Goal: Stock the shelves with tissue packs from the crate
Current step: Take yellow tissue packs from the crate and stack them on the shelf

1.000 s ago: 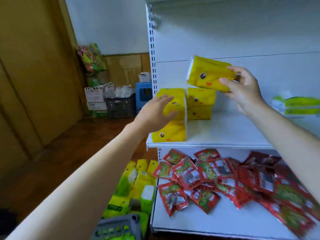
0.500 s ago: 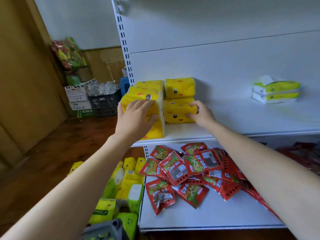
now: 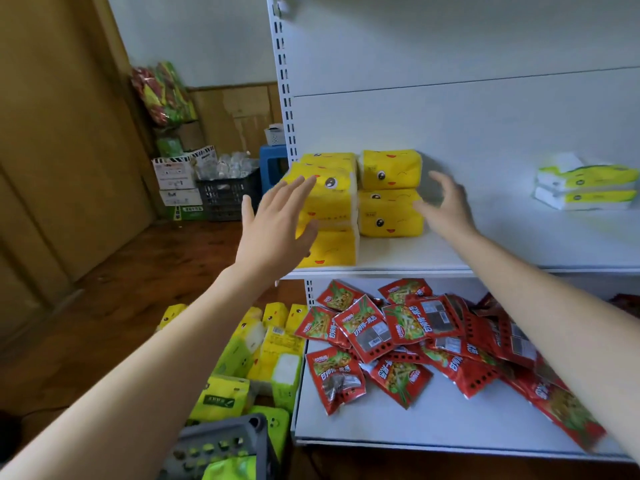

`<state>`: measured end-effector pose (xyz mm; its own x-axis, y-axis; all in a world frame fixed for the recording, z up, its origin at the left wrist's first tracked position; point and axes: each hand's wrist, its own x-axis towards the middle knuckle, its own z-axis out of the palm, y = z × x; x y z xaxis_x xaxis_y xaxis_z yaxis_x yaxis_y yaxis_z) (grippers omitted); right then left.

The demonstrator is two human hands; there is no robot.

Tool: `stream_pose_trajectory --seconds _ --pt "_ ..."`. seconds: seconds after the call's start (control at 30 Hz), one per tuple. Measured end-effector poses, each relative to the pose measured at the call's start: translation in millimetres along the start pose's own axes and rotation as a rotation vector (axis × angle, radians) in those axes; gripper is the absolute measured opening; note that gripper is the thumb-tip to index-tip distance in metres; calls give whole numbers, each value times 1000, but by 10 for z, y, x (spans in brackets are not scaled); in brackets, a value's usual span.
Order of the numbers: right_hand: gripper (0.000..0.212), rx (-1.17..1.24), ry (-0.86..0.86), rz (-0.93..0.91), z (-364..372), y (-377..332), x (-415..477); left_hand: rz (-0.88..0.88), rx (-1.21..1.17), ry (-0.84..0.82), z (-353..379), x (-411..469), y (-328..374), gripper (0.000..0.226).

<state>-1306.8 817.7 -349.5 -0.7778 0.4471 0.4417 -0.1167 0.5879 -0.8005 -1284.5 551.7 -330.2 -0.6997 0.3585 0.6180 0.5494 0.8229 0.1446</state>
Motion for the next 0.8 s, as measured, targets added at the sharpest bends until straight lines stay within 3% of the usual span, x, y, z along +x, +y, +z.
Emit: stream_pose_trajectory --seconds 0.1,0.2,0.33,0.43,0.63,0.73,0.8 --pt "47 175 146 -182 -48 -388 -186 -83 -45 41 -135 -143 -189 56" --pt "36 366 84 -368 131 -956 -655 -198 -75 51 -264 -433 -449 55" --pt "36 446 -240 -550 830 -1395 -1625 -365 -67 -11 -352 -1123 -898 56" --pt "39 376 -601 -500 1530 -1349 -2333 -490 -57 -76 -357 -1747 -1269 57" --pt "38 36 -1139 -332 2561 -922 -3298 -698 -32 -238 -371 -3029 -1913 53" --pt "34 -134 -1342 -365 2745 -747 -3688 -767 -12 -320 -359 -3542 -2135 52" --pt "32 -272 -1467 -485 2827 -651 -3931 -784 20 -411 -354 -3763 -2253 53"
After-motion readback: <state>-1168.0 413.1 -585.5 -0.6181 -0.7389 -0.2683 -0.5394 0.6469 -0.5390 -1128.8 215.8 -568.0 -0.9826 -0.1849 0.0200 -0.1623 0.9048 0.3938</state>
